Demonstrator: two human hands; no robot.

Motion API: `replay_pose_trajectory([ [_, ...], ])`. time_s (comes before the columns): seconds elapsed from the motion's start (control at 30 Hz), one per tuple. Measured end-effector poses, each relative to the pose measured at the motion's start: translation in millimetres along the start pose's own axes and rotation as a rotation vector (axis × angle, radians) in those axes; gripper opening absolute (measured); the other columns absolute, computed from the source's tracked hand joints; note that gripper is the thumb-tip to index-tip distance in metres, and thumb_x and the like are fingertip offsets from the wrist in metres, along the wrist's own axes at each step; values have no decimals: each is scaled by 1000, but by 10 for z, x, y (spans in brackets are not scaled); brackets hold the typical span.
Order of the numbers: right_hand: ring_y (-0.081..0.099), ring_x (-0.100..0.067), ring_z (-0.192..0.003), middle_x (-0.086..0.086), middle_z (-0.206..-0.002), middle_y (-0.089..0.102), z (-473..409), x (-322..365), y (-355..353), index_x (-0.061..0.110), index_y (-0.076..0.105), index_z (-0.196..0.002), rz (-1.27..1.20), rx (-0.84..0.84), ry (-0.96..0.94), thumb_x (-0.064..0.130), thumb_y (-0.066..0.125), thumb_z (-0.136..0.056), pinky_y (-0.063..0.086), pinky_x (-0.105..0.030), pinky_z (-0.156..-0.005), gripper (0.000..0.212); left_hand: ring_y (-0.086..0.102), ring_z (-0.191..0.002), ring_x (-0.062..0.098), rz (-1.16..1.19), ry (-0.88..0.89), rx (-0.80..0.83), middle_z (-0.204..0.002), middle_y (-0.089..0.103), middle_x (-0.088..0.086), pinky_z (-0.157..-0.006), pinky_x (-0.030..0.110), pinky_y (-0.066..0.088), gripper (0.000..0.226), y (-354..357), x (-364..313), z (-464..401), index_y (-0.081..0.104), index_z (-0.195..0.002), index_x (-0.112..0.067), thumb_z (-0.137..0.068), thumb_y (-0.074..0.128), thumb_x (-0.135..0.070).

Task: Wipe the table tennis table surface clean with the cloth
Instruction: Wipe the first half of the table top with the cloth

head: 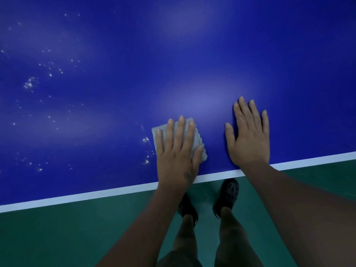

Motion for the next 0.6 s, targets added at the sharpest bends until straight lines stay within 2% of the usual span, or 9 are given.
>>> replay_pose_trajectory([
  [0.17,5,-17,-166,5,-178,15,0,9,-8,17,26,-169,-9,-3,-4,46,29,-113,8,-52,-134,63,-5,-165,29,31,129,49,-179,0,3,-131,60,11,71,144,-408,545,8,-171,-24,-112,31,-56],
  [0.33,4,-16,-166,6,-179,14,3,2,-5,17,27,-169,-13,-4,6,45,30,-113,7,-51,-134,63,-4,-165,27,-20,187,-10,-179,5,2,-130,59,8,69,32,-117,-80,10,-171,-25,-112,28,-55],
  [0.47,4,-17,-166,5,-178,15,0,16,-9,16,27,-169,-8,-9,3,45,30,-113,7,-52,-134,63,9,-165,29,-3,-17,-150,-177,17,3,-130,60,8,66,-277,750,-846,22,-170,-25,-111,34,-54],
  [0.6,6,-18,-166,4,-178,17,2,12,0,14,29,-168,-19,-14,3,45,31,-113,7,-53,-134,63,0,-165,27,65,-269,-155,-179,9,1,-131,60,3,67,-325,1299,-633,11,-171,-28,-113,28,-57],
])
Point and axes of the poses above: each hand's wrist, its own z-axis away from the middle knuckle, its own y-axis out of the palm, x = y × z, the point moved 9 cm from there along -z, towards the middle knuckle
